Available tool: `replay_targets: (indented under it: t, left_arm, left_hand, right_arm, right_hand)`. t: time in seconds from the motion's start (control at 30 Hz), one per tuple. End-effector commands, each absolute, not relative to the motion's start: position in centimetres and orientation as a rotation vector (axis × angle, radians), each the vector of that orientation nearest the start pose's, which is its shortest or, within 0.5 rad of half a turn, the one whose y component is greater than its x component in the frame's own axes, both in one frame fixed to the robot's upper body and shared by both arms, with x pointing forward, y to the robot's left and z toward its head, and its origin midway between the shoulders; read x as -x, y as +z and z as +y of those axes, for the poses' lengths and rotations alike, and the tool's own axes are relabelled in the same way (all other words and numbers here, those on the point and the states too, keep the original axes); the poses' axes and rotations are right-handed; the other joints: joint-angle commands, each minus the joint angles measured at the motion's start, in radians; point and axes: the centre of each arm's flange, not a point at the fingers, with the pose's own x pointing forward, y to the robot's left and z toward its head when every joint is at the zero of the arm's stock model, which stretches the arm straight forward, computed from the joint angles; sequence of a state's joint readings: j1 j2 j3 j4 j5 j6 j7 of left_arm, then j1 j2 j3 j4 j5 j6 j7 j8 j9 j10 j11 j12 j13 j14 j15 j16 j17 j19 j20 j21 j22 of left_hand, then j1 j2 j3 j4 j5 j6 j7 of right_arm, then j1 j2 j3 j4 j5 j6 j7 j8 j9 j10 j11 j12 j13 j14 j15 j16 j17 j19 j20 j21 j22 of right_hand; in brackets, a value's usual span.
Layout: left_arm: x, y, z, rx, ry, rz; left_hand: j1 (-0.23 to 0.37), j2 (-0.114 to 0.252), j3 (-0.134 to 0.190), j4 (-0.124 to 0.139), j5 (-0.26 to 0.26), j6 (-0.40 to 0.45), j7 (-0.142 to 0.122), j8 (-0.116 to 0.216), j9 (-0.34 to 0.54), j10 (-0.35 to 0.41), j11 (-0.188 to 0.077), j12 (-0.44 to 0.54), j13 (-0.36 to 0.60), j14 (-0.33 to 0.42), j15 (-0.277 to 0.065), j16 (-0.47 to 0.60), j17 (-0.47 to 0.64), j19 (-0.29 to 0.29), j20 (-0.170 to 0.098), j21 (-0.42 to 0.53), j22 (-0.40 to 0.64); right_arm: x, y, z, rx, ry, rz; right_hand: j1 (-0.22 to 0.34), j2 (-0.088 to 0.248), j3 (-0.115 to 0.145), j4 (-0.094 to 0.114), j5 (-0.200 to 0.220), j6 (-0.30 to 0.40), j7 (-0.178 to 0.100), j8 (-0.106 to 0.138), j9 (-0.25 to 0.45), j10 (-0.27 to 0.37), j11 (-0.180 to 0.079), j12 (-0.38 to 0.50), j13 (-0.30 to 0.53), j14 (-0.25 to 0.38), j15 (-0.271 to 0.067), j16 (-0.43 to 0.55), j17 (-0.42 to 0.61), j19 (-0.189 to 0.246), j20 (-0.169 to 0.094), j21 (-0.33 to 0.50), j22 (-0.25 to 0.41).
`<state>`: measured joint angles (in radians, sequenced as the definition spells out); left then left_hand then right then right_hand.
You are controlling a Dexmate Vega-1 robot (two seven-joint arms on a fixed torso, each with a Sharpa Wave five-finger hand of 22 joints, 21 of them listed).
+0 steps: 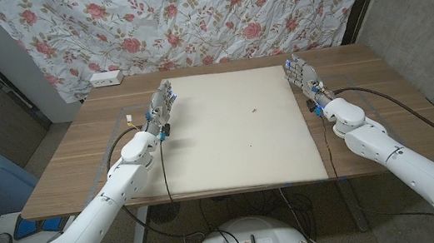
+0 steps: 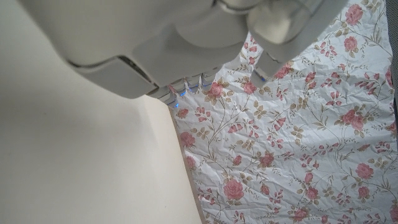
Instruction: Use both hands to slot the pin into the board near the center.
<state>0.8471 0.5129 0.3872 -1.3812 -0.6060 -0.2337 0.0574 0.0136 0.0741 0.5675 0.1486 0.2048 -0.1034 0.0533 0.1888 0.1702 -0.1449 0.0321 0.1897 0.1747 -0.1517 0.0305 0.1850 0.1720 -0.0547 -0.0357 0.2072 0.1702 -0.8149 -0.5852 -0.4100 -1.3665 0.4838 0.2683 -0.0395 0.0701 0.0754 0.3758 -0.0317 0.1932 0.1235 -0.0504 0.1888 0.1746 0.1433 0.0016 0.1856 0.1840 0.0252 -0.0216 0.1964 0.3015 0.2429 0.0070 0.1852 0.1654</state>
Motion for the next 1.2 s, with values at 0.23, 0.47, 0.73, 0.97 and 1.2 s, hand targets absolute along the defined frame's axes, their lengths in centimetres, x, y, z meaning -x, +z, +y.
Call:
replay_targets:
  t: [0.23,0.47,0.73,0.97,1.2]
  left_arm:
    - [-65.4,-0.9,26.7,-0.018,-0.198,-0.59]
    - [-65.3,-0.8,26.5,-0.031,-0.195,-0.584]
    - [-65.2,-0.7,26.4,-0.034,-0.189,-0.586]
    - [-65.1,-0.8,26.6,-0.029,-0.179,-0.592]
    - [-64.9,-0.9,26.8,-0.033,-0.186,-0.598]
  left_hand:
    - [0.012,0.085,0.011,-0.007,0.007,0.011,-0.004,0.006,0.003,0.016,-0.007,0.006,0.001,0.014,-0.002,0.007,0.002,0.013,-0.009,0.003,0.002]
    - [0.014,0.085,0.014,-0.009,0.007,0.018,-0.005,0.007,0.003,0.022,-0.007,0.006,0.001,0.022,-0.005,0.008,0.001,0.019,-0.01,0.004,0.002]
    - [0.016,0.086,0.019,-0.012,0.006,0.028,-0.006,0.009,0.003,0.029,-0.009,0.006,0.001,0.034,-0.007,0.008,0.001,0.027,-0.01,0.004,0.002]
    - [0.016,0.087,0.022,-0.013,0.006,0.033,-0.01,0.009,0.003,0.03,-0.013,0.005,0.001,0.036,-0.008,0.006,0.001,0.031,-0.009,0.003,0.002]
    - [0.017,0.087,0.025,-0.014,0.006,0.038,-0.013,0.009,0.003,0.035,-0.015,0.005,0.001,0.041,-0.007,0.006,0.001,0.033,-0.009,0.002,0.002]
  right_arm:
    - [-62.9,1.7,-28.3,0.508,0.107,-0.665]
    - [-62.7,2.5,-28.0,0.652,0.108,-0.666]
    - [-62.7,3.2,-27.2,0.778,0.105,-0.677]
    - [-62.5,3.7,-26.2,0.9,0.089,-0.718]
    - [-62.4,4.3,-25.4,1.024,0.115,-0.729]
  right_hand:
    - [0.019,0.006,0.013,-0.014,0.004,0.013,-0.012,0.004,0.002,0.009,-0.002,0.009,0.002,0.012,-0.009,0.004,-0.009,0.006,-0.01,0.004,0.004]
    - [0.035,0.009,0.02,-0.029,0.003,0.024,-0.027,0.006,0.002,0.007,-0.003,0.008,0.002,0.013,-0.01,0.004,-0.017,0.005,-0.014,0.003,0.003]
    - [0.052,0.007,0.025,-0.048,-0.001,0.024,-0.034,0.003,0.003,-0.008,-0.008,0.003,0.002,0.007,-0.014,0.002,-0.027,-0.02,-0.02,-0.005,0.003]
    - [0.063,0.009,0.03,-0.06,-0.003,0.021,-0.039,0.001,0.003,-0.019,-0.015,0.0,0.002,-0.004,-0.017,-0.002,-0.034,-0.035,-0.025,-0.008,0.003]
    - [0.084,0.014,0.038,-0.08,-0.007,0.029,-0.054,0.003,0.004,-0.043,-0.024,-0.005,0.002,-0.022,-0.016,-0.006,-0.044,-0.052,-0.024,-0.009,0.003]
